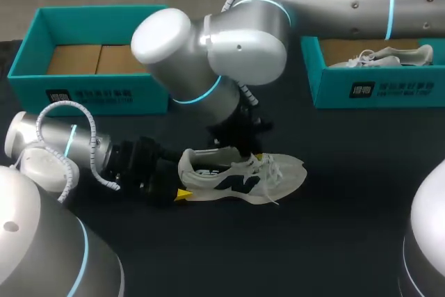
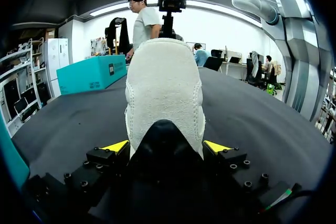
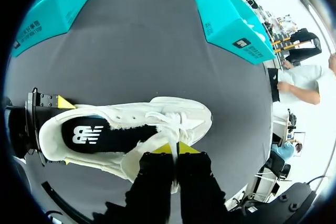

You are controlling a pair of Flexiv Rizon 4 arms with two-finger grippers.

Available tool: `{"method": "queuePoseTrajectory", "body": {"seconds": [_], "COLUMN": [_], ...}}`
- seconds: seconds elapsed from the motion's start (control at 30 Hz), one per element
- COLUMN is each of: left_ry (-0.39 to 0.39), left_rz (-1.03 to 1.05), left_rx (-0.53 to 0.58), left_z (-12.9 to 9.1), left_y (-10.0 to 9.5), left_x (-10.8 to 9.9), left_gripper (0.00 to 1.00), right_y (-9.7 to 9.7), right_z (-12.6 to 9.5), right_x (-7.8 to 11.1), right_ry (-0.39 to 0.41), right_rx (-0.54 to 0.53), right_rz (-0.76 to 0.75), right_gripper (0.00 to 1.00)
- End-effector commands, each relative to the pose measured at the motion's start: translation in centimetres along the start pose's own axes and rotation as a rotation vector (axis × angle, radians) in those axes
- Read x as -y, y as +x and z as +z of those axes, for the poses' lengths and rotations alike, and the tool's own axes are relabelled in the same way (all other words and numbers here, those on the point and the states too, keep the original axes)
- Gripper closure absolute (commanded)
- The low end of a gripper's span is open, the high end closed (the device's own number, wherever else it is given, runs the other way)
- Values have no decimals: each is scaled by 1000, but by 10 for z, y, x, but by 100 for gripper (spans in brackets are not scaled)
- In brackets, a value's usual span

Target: Take the shoe out of the shoebox, open the shoe tongue, remove and reinsert the insole, then place the shoe into the shoebox

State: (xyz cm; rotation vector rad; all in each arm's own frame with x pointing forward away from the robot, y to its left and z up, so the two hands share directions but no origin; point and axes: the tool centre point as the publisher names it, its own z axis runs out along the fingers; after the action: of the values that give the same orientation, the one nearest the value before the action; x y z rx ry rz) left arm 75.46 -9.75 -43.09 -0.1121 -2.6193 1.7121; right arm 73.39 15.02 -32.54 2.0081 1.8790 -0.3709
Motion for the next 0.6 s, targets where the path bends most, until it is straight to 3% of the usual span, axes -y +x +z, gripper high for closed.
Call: {"method": "queuePoseTrajectory", "body": {"seconds": [0.03,0.2,0.23,0.3,0.33,0.6], "left_ry": [-1,-1,-1,-1,-1,-1], "left_rz": [0,0,0,0,0,0], "left_rx": [2,2,2,2,2,2], "left_z": [1,1,1,1,1,1], "left_y": [0,0,0,0,0,0], "left_x": [-3,-3,-3,-3,-3,-3], "left_gripper": [100,100,100,100,100,100], "right_y": [-15,-15,-13,-9,-6,6], "right_z": [4,-1,-3,-7,-9,-16], "right_x": [5,1,-1,-2,-2,5], "right_ry": [10,18,14,13,12,11], "right_rx": [-24,-34,-34,-30,-32,-35], "right_rz": [219,220,210,198,192,204], "right_gripper": [100,100,88,52,0,0]}}
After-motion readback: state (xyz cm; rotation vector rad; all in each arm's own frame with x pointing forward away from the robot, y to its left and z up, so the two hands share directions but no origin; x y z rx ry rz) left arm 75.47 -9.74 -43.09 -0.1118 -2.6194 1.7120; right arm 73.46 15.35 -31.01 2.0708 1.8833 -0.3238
